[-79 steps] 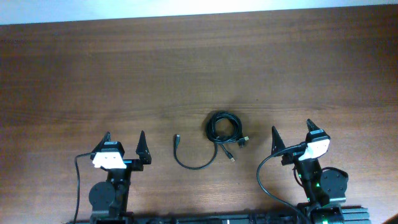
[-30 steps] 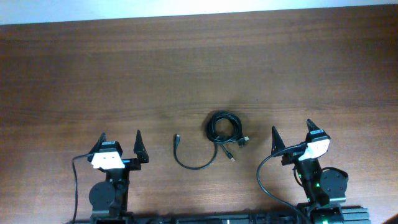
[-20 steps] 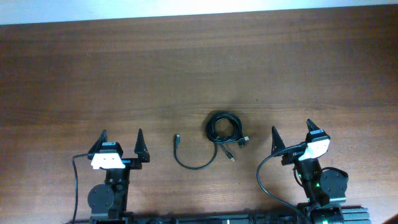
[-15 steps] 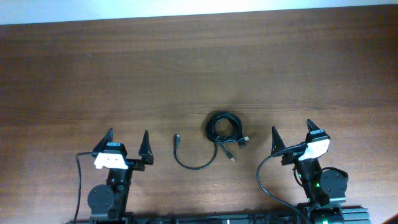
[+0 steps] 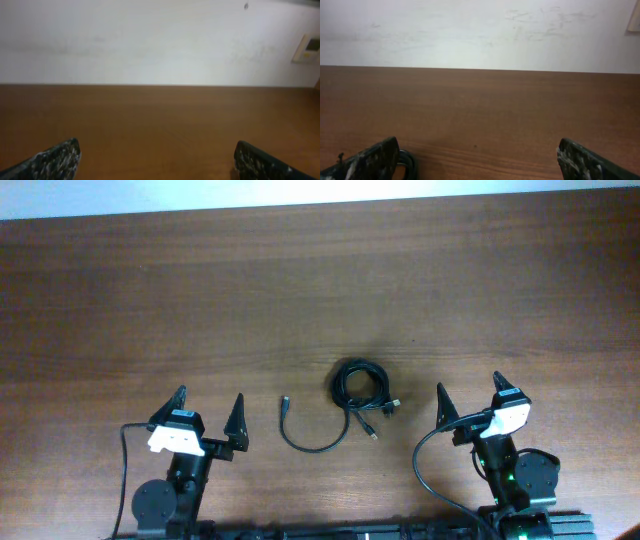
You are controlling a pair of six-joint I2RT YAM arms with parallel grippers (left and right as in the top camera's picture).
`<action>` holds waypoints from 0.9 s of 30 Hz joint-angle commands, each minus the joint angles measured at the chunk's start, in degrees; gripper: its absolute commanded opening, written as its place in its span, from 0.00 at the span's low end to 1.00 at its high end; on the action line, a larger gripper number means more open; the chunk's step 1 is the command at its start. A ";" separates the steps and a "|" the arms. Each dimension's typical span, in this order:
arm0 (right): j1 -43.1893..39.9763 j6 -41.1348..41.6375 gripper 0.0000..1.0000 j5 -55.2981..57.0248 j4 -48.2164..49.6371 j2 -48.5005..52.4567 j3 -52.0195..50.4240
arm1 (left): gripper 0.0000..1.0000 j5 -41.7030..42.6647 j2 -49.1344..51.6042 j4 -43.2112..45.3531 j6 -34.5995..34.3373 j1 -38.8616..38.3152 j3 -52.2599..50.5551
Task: Untangle cables
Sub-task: 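Move left gripper over the black cable coil and lower onto it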
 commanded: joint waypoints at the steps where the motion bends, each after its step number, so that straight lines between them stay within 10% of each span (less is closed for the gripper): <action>1: 0.33 0.00 0.99 0.70 -0.15 -0.52 -0.42 | 0.99 1.49 2.47 -2.14 -1.03 0.35 3.21; 14: 0.33 0.00 0.99 0.70 -0.13 -0.52 -0.42 | 0.99 3.87 24.83 -8.37 -3.19 0.35 17.00; 19: 0.33 0.00 0.99 0.70 -0.15 -0.52 -0.42 | 0.99 26.86 36.76 -0.20 -3.39 0.35 20.06; 27: 0.33 0.00 0.99 0.70 -0.13 -0.52 -0.42 | 0.99 33.07 46.10 -0.57 -3.82 0.35 20.06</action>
